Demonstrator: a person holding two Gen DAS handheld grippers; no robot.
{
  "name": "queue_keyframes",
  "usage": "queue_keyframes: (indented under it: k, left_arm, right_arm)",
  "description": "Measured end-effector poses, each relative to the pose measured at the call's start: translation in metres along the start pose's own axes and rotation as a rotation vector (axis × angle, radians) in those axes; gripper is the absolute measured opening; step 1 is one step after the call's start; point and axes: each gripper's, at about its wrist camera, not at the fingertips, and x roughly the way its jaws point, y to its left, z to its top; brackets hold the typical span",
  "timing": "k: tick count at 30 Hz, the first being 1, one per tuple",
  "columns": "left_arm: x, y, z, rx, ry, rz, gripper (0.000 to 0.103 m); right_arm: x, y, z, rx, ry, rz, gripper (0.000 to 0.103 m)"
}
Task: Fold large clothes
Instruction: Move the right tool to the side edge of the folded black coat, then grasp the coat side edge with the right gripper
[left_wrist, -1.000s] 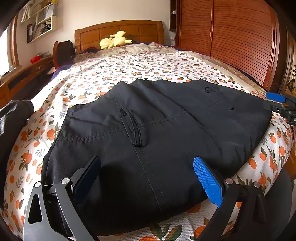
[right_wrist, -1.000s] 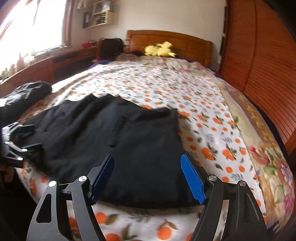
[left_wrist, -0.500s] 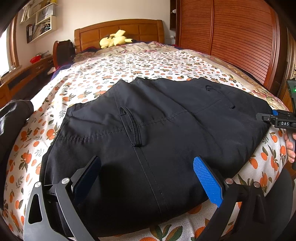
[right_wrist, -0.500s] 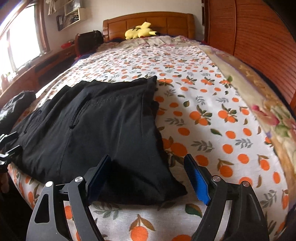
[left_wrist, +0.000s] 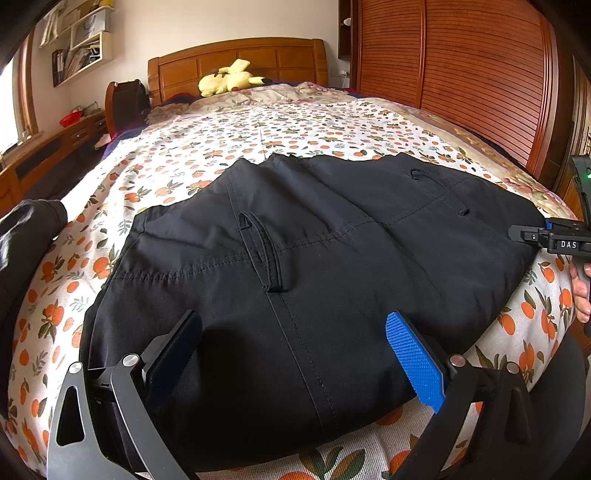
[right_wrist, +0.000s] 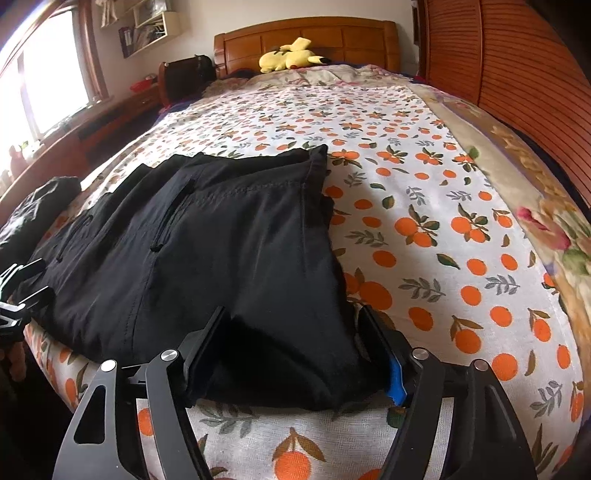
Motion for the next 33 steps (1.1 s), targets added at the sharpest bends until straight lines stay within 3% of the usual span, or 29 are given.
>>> queue_keyframes:
  k: [4, 13, 23, 25, 28, 30, 33]
  left_arm:
    - [0.0, 0.0, 0.0, 0.0, 0.001, -0.001, 0.101]
    - [0.0, -0.001, 0.0, -0.001, 0.001, 0.0, 0.101]
    - [0.001, 0.0, 0.0, 0.002, 0.003, 0.0, 0.101]
    - [0.001, 0.0, 0.0, 0.0, 0.004, 0.0, 0.101]
    - [0.0, 0.0, 0.0, 0.001, 0.003, 0.0, 0.101]
    - [0.0, 0.001, 0.0, 0.0, 0.001, -0.001, 0.101]
    - [-0.003, 0.0, 0.001, -0.004, -0.004, -0.008, 0.101]
  right_arm:
    - [-0.01, -0.006, -0.006, 0.015, -0.009, -0.028, 0.068]
    - [-0.029, -0.008, -0.023, 0.064, -0.011, 0.003, 0.068]
    - [-0.007, -0.009, -0.011, 0.117, -0.007, 0.033, 0.069]
    - [-0.005, -0.008, -0.009, 0.114, -0.013, 0.028, 0.062]
    - [-0.006, -0.006, -0.006, 0.107, -0.017, 0.039, 0.041]
    - [-0.008, -0.005, -0.005, 0.102, -0.023, 0.057, 0.021]
    - [-0.015, -0.003, -0.003, 0.087, -0.045, 0.08, 0.014]
